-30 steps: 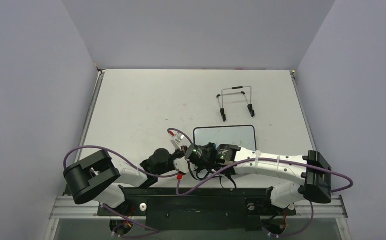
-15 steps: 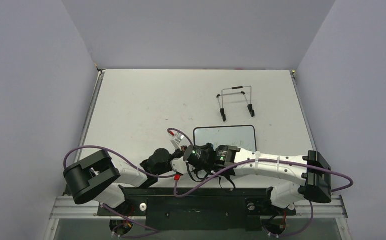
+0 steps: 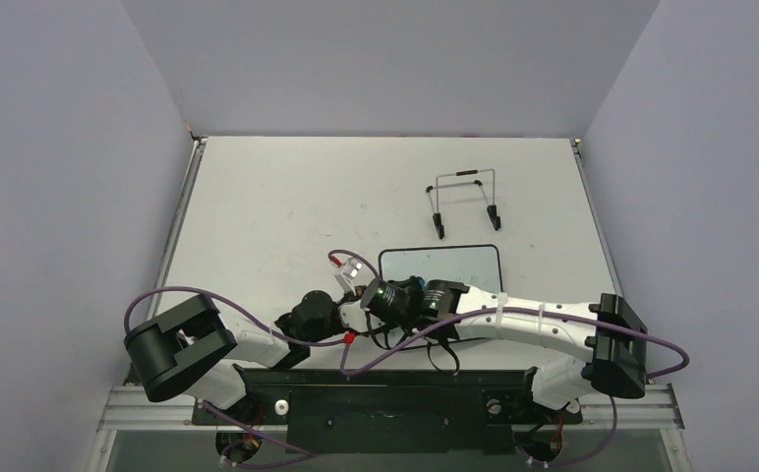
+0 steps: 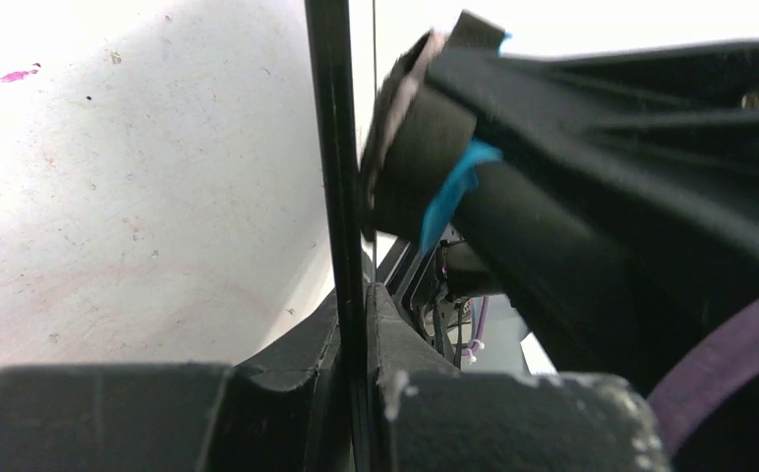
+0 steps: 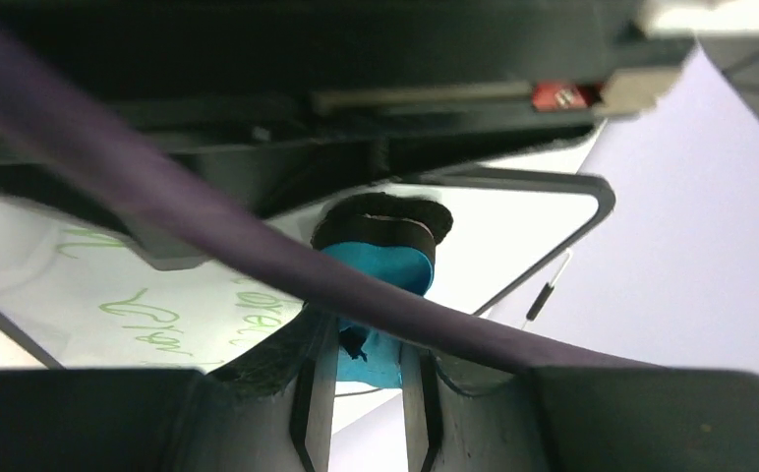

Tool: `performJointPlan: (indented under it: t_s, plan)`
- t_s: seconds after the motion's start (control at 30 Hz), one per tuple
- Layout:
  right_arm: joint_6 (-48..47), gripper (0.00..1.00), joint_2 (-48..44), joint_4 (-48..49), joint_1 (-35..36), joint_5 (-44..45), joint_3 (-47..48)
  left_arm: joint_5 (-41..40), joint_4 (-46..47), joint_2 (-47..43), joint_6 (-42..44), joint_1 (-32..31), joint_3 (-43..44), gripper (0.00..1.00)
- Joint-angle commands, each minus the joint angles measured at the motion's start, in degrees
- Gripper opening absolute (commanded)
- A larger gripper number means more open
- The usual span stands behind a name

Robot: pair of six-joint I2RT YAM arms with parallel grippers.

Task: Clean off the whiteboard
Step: Erase the whiteboard at the center of the board.

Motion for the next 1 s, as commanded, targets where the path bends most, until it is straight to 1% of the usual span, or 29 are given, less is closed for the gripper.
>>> performJointPlan:
  t_s: [0.0,0.1,0.2,0.43,0.5,0.7,0.83,0.97]
  plan:
    - [2.0,0.0,-0.2,3.6,-3.3,5.6,1.4,1.2,9.1,-2.6,1.3,-0.3,1.8,0.0]
    - [2.6,0.0,-1.0,3.8,-5.3,5.6,1.7,1.2,9.3,-2.5,1.3,-0.3,1.7,0.0]
    - [2.9,0.0,-1.3,3.2,-5.6,4.0,1.9,1.3,9.6,-2.4,1.2,-0.3,1.6,0.0]
    - [0.7,0.0,-2.2,-3.2,-3.3,-8.9,1.3,1.1,9.4,-2.8,1.3,-0.3,1.4,0.0]
    - [0.4,0.0,-2.7,-3.7,-3.2,-10.0,0.6,0.9,9.4,-2.9,1.3,-0.3,1.2,0.0]
    - [2.6,0.0,-3.6,-1.0,-6.1,-6.4,0.3,1.1,9.5,-2.9,1.5,-0.3,1.3,0.0]
    - [5.4,0.0,-3.2,1.5,-10.2,-3.6,2.2,1.2,9.6,-2.9,1.6,-0.3,1.3,0.0]
    - [5.8,0.0,-3.2,1.4,-10.9,-5.7,2.7,1.3,9.8,-2.9,1.6,-0.3,1.2,0.0]
